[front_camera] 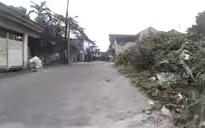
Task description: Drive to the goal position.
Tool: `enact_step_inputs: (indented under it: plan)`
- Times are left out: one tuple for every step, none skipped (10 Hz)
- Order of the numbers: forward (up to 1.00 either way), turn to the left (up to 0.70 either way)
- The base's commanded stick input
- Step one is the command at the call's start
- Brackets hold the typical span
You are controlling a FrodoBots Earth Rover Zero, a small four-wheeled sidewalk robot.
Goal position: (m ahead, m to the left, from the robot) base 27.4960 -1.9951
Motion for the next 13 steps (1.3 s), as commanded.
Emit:
enact_step_inputs:
  plan:
    - [1.0, 0.01]
    - [1.0, 0.01]
    - [1.0, 0.01]
    - [1.0, 0.01]
    - [1.0, 0.01]
    - [1.0, 0.01]
    - [1.0, 0.01]
    - [1.0, 0.01]
    - [1.0, 0.01]
    - [1.0, 0.01]
    - [1.0, 0.01]
    - [1.0, 0.01]
    - [1.0, 0.01]
